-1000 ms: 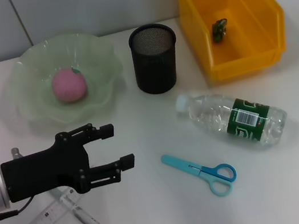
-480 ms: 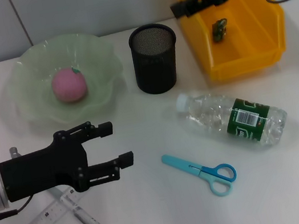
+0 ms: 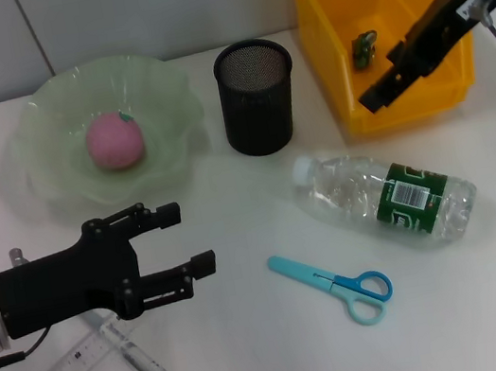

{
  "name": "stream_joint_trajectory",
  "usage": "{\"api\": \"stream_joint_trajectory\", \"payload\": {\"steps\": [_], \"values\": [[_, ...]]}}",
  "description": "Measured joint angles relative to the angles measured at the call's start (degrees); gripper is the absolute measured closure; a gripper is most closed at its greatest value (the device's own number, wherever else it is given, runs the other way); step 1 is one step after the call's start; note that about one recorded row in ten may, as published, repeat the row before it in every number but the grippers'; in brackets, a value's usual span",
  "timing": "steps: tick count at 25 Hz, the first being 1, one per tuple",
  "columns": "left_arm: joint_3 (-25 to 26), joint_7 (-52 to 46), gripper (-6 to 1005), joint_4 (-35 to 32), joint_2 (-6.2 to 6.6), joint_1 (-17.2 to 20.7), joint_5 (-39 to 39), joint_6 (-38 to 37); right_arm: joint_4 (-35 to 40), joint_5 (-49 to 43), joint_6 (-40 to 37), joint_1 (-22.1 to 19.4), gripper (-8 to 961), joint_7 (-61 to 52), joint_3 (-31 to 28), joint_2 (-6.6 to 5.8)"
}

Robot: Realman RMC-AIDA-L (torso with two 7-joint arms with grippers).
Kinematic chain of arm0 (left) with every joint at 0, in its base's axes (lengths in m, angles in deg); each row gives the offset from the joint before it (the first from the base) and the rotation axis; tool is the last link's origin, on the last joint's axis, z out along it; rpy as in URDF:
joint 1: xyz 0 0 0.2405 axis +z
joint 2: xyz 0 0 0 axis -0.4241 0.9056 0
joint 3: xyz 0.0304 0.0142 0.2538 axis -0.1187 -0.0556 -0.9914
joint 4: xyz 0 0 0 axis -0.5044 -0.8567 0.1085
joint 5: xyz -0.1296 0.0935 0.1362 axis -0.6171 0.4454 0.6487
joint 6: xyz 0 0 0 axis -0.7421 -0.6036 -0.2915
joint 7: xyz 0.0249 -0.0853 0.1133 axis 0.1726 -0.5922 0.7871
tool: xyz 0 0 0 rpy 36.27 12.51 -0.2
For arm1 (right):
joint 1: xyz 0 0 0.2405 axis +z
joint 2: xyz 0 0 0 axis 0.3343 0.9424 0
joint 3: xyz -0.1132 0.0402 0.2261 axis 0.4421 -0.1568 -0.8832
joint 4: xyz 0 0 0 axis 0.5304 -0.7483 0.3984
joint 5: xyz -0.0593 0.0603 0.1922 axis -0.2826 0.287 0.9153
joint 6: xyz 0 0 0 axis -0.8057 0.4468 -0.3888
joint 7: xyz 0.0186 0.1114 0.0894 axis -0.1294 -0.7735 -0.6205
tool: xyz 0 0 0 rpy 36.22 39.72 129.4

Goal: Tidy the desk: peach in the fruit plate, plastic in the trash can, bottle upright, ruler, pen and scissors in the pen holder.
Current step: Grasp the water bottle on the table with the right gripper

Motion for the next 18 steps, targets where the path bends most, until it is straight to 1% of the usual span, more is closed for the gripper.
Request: {"api": "stream_joint_trajectory", "payload": {"steps": [4,10,18], "values": [[0.05,0.00,187,0.00,-0.01,0.10,-0.32,-0.09,-1.47,-2.58,-1.27,0.91,143,-0.03,2.03,0.25],[0.06,0.00,187,0.00,-0.05,0.10,-0.41,-0.10,-5.60,-5.16,-0.93,1.65,143,0.34,5.60,0.49],[0.06,0.00,187,-0.01,-0.08,-0.13,-0.54,-0.09,-9.10,-6.31,2.22,1.45,143,2.50,8.74,0.93]]}}
